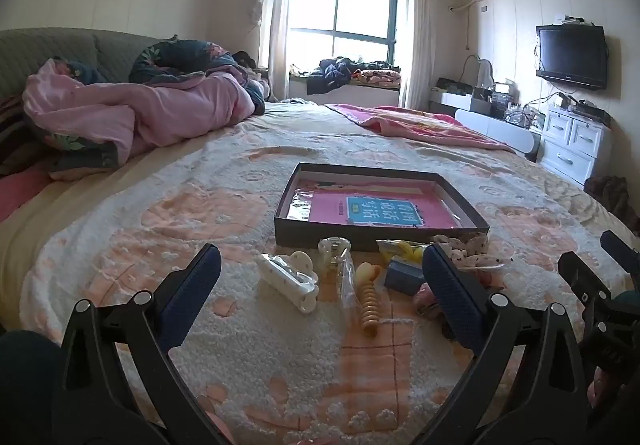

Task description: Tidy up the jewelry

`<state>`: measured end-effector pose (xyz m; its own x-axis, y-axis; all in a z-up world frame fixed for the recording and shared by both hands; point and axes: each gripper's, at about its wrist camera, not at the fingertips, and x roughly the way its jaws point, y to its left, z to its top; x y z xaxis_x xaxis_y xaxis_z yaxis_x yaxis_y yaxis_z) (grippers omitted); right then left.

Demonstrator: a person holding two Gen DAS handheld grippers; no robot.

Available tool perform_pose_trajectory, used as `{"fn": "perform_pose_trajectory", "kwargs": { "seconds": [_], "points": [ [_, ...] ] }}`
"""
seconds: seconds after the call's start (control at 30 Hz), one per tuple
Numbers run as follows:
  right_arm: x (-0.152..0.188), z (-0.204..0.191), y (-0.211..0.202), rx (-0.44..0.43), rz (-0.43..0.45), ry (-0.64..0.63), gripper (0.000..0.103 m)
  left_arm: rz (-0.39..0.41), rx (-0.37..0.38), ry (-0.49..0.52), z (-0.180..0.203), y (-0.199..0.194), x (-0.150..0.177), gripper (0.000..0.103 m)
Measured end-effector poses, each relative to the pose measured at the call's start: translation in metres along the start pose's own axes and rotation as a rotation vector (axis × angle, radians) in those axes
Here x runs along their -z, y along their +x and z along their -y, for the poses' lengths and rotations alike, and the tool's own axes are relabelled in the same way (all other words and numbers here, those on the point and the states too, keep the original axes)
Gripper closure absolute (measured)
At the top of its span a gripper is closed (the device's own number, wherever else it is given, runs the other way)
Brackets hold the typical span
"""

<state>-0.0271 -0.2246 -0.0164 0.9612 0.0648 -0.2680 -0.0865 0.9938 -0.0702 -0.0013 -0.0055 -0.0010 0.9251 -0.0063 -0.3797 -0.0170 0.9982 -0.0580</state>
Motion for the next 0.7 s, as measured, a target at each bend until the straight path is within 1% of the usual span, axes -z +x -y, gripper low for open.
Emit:
{"fn": "perform_pose_trajectory", "kwargs": {
  "seconds": [0.7],
  "points": [
    [-0.0055,-0.0021,-0.003,-0.007,0.005,-0.001,0.006,0.0,0.003,-0.007,-0.0007,0.0012,0.0018,0.01]
  ]
}}
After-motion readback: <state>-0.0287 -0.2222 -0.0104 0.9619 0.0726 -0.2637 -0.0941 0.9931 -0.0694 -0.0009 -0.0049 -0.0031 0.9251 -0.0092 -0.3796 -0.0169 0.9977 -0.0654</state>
